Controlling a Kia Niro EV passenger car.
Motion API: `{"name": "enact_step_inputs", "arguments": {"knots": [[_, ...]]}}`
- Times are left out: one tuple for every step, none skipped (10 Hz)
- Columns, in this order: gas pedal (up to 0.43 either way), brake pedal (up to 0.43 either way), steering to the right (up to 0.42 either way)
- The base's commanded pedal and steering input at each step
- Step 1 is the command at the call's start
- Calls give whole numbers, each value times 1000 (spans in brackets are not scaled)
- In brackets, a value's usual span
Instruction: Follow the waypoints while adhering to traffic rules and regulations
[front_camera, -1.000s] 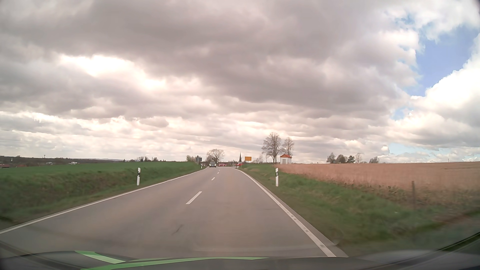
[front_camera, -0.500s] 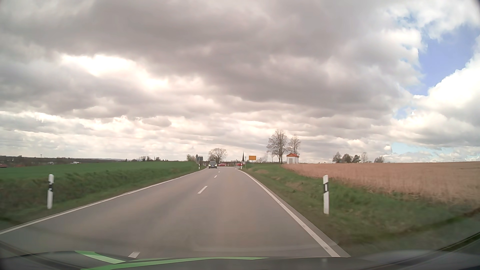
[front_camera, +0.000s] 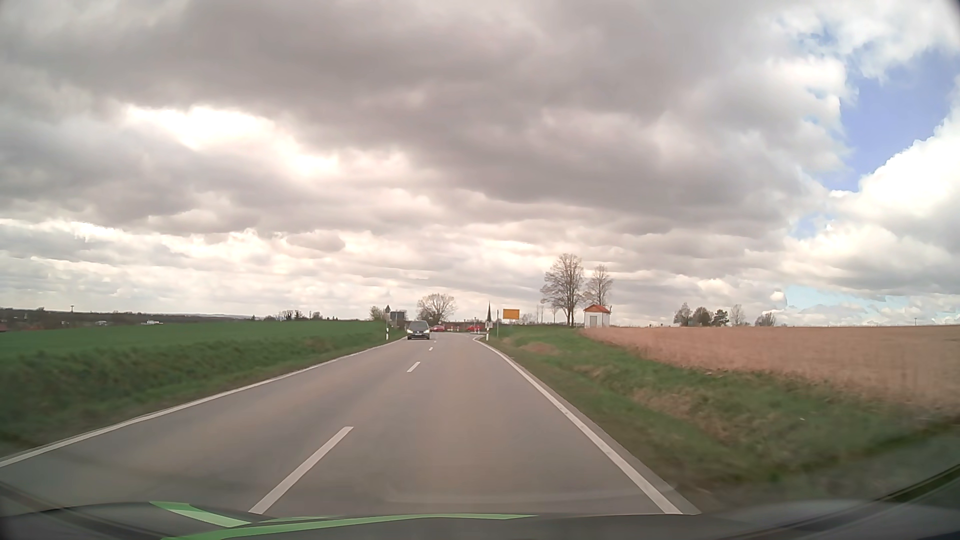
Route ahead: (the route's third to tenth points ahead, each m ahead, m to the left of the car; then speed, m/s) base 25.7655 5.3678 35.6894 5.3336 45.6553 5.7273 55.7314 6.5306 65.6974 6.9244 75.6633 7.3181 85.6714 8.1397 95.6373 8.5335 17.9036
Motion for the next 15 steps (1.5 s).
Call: {"name": "enact_step_inputs", "arguments": {"knots": [[0, 0, -1], [0, 0, -1], [0, 0, -1], [0, 0, -1], [0, 0, -1], [0, 0, -2], [0, 0, -2], [0, 0, -2], [0, 0, -2], [0, 0, -2], [0, 0, -2], [0, 0, -2], [0, 0, -3], [0, 0, -4], [0, 0, -4]]}}
